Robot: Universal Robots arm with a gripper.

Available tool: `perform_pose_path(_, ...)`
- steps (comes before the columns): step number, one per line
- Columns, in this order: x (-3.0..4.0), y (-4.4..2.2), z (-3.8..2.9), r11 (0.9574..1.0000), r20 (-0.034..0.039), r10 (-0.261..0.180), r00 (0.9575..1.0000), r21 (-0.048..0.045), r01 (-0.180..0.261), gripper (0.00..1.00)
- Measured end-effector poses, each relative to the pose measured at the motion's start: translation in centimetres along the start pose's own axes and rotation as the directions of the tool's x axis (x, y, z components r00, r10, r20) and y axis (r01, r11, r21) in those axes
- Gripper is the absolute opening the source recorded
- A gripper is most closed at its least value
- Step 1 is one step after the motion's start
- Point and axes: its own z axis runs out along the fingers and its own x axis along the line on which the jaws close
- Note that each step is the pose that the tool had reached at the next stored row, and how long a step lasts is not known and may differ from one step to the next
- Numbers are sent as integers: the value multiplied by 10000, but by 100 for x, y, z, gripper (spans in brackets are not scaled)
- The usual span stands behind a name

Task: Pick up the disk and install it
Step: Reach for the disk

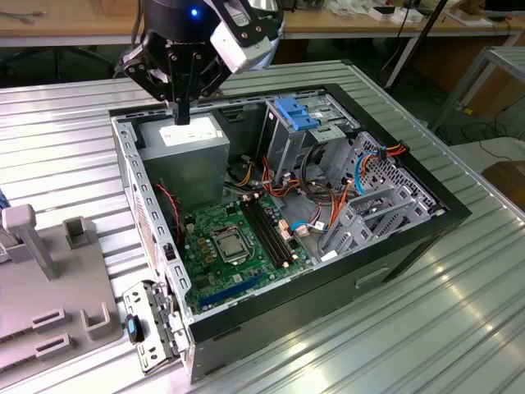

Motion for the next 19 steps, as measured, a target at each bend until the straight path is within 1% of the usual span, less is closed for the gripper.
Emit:
perform_pose_path(7, 64, -5, -2, 10000, 0, -1, 10000, 0, 1, 11)
perform_pose_path(10, 111, -8, -3, 10000, 0, -1, 10000, 0, 1, 11)
perform_pose_path(19, 212, -16, -6, 10000, 0, 0, 10000, 0, 0, 11)
